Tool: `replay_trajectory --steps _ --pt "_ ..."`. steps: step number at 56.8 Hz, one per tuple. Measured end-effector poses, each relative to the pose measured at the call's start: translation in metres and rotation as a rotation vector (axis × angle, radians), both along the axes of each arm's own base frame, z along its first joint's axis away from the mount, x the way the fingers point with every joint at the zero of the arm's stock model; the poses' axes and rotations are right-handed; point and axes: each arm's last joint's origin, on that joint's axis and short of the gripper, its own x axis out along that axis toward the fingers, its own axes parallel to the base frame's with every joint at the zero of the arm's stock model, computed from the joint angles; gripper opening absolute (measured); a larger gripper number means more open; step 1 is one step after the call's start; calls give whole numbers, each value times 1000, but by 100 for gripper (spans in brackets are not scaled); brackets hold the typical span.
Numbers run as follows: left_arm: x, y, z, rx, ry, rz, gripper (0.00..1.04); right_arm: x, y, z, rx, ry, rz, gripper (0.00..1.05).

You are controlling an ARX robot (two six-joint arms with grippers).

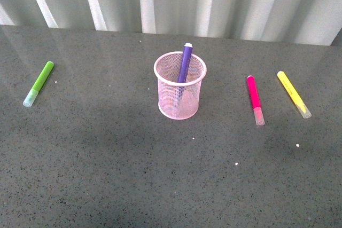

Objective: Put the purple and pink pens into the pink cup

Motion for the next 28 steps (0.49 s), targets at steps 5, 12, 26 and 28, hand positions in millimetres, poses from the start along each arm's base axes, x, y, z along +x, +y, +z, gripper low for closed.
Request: replay_trajectory --steps 5,12,26,28 --pt "-4 0 1 0 0 -2 4 0 0 0 0 0 0 98" --pt "-8 0 3 0 -5 -2 4 0 0 0 0 0 0 98" --pt "-17 0 4 0 -12 -2 4 0 0 0 0 0 0 98" --pt "-18 0 5 0 -13 -2 4 0 0 0 0 0 0 98"
